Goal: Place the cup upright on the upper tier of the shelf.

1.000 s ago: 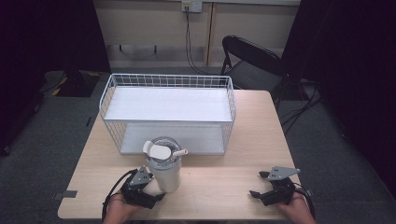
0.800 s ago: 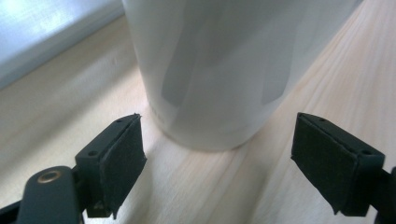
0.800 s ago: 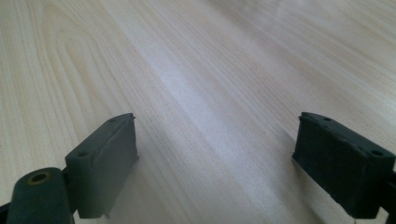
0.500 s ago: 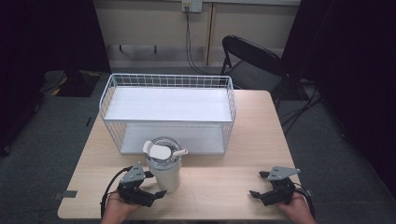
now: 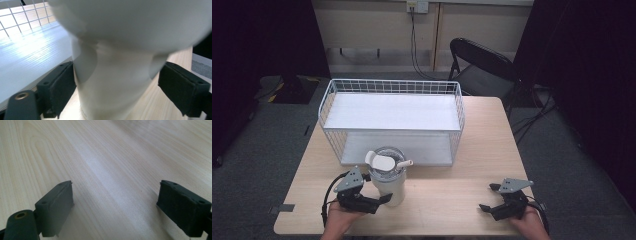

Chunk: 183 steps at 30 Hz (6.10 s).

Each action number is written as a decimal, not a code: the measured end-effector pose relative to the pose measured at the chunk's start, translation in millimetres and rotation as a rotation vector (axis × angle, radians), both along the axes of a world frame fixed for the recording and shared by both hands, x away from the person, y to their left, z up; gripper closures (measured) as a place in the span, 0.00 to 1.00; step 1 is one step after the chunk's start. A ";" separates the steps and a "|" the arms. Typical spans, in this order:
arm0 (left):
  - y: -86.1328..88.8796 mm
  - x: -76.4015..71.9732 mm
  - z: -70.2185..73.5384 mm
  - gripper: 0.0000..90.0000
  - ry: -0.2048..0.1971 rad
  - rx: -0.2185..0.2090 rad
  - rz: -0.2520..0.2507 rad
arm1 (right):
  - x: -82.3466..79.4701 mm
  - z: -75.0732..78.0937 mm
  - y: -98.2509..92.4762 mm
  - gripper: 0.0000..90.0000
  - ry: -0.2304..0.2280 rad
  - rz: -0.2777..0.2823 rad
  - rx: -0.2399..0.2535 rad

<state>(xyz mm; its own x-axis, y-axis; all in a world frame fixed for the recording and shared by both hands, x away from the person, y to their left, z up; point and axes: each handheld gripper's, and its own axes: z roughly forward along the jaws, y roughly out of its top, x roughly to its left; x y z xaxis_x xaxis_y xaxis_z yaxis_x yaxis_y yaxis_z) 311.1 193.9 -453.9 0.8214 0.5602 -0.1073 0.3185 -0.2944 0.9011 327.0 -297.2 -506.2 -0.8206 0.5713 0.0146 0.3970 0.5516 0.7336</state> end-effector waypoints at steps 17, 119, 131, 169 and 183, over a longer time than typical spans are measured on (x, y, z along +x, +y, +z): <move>-21.5 7.5 -6.0 0.10 -0.138 -0.092 0.039 | 0.0 0.0 0.0 0.14 0.000 0.000 0.000; -26.3 59.8 179.5 0.11 -0.095 -0.160 0.095 | 0.0 0.0 0.0 0.14 0.001 0.000 0.000; -27.1 68.0 190.2 0.11 -0.096 -0.168 0.110 | 0.0 0.0 0.0 0.14 0.001 0.000 0.000; -26.2 95.4 220.2 0.11 -0.105 -0.151 0.172 | 0.1 0.0 0.1 0.14 -0.001 -0.001 0.002; -24.3 107.1 220.7 0.11 -0.099 -0.152 0.198 | 0.1 0.0 0.0 0.14 -0.002 -0.001 0.001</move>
